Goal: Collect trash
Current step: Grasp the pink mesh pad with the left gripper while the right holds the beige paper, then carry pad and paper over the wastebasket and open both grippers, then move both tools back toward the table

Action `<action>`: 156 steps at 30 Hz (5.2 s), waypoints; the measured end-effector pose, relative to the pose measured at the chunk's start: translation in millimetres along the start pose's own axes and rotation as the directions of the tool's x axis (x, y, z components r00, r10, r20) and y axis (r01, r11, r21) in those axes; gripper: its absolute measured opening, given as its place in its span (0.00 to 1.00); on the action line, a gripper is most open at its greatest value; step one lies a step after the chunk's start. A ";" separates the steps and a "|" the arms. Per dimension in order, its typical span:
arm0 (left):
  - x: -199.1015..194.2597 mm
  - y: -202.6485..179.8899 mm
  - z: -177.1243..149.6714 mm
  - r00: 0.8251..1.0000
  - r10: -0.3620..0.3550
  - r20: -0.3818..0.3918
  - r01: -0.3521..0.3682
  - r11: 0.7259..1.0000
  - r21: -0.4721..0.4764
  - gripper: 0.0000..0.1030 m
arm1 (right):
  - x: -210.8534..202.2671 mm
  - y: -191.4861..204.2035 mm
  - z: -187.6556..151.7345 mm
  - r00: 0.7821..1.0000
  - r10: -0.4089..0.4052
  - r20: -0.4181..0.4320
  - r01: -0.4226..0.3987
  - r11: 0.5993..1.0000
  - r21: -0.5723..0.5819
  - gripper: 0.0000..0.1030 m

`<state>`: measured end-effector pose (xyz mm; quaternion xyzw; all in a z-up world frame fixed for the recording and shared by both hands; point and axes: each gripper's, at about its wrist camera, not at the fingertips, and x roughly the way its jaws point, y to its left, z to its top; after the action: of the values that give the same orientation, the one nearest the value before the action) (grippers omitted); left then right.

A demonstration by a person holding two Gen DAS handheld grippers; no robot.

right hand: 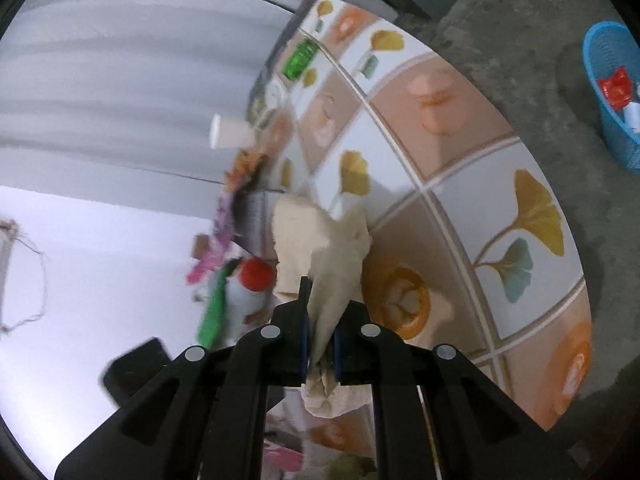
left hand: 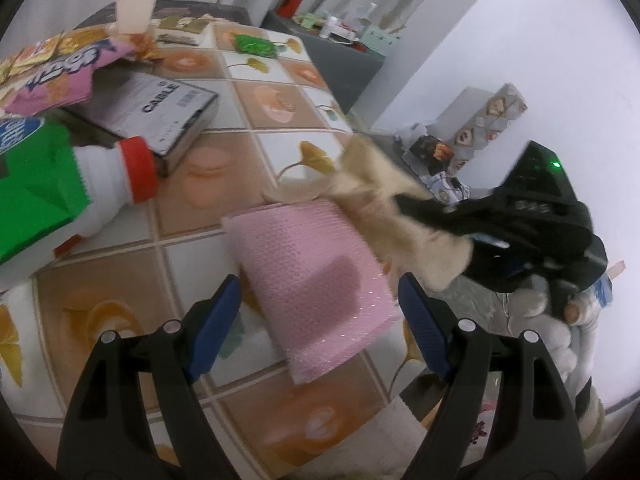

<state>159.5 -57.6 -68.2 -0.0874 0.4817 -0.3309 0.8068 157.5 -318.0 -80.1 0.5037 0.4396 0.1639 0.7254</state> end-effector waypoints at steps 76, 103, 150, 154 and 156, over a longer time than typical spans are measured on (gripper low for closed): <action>19.7 -50.1 15.3 0.982 0.188 -0.005 -0.187 0.979 0.084 0.77 | -88.5 -21.0 -7.5 0.952 -0.215 0.216 0.232 0.971 -0.053 0.09; 293.0 -280.0 109.5 0.949 0.004 -0.315 0.132 0.903 0.409 0.78 | -216.0 -206.9 107.1 0.800 -0.428 0.422 0.269 0.883 0.385 0.10; -19.2 -152.1 32.5 0.976 -0.214 0.050 0.193 0.943 0.271 0.84 | -234.6 -53.4 -53.0 0.729 -0.344 0.592 0.417 0.909 0.015 0.67; -42.2 -148.2 28.4 0.975 -0.204 0.087 0.174 0.947 0.269 0.84 | -232.2 -36.5 -66.7 0.733 -0.329 0.596 0.422 0.907 -0.018 0.67; -51.7 -151.7 23.7 0.974 -0.202 0.104 0.165 0.943 0.291 0.84 | -232.2 -29.9 -72.3 0.735 -0.316 0.600 0.416 0.909 -0.032 0.67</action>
<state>94.7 -146.0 51.1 -0.0386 0.3654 -0.4630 0.8066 -36.6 -446.8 -4.2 0.3713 0.2719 -0.1090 0.8811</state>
